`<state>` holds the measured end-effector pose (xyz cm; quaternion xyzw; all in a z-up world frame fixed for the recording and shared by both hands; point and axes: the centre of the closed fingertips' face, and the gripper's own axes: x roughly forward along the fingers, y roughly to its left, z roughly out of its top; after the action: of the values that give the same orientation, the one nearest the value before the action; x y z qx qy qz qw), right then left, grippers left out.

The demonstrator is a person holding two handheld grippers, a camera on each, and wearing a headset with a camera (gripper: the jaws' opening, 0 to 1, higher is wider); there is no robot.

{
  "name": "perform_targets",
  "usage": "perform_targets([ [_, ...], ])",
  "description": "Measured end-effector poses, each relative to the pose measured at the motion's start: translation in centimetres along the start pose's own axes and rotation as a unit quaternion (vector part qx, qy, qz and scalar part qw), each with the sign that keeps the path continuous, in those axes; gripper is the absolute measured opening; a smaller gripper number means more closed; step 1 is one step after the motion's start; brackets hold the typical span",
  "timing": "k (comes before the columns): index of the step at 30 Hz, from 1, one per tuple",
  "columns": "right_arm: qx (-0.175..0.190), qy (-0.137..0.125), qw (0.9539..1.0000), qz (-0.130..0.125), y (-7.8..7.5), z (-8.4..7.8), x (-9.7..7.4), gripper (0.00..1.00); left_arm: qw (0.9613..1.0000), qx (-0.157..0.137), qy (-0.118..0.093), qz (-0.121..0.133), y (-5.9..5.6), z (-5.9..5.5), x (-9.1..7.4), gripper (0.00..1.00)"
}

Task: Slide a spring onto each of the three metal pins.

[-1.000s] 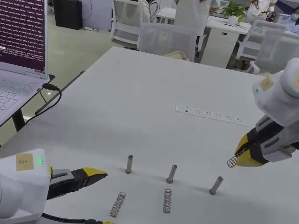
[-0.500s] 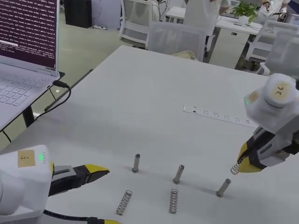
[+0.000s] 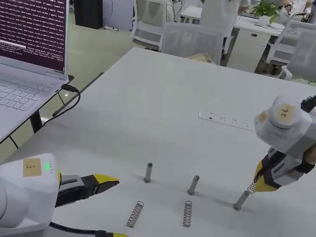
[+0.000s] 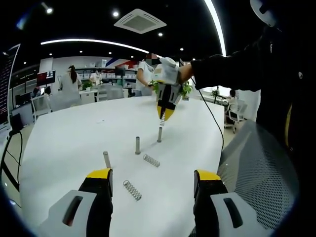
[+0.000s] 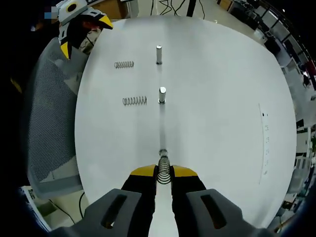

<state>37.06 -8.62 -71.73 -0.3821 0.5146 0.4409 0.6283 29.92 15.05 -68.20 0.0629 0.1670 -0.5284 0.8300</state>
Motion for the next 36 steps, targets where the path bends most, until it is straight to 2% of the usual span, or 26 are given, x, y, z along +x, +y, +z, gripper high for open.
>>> perform_targets([
  [18, -0.001, 0.003, 1.0, 0.009, -0.1, 0.0, 1.1, 0.08, 1.0, -0.004, 0.002, 0.002, 0.1, -0.3, -0.3, 0.61],
  [36, 0.007, 0.006, 0.9999, 0.012, 0.2, -0.3, 3.9, 0.08, 1.0, -0.003, 0.005, 0.001, 0.1, -0.3, -0.3, 0.59],
])
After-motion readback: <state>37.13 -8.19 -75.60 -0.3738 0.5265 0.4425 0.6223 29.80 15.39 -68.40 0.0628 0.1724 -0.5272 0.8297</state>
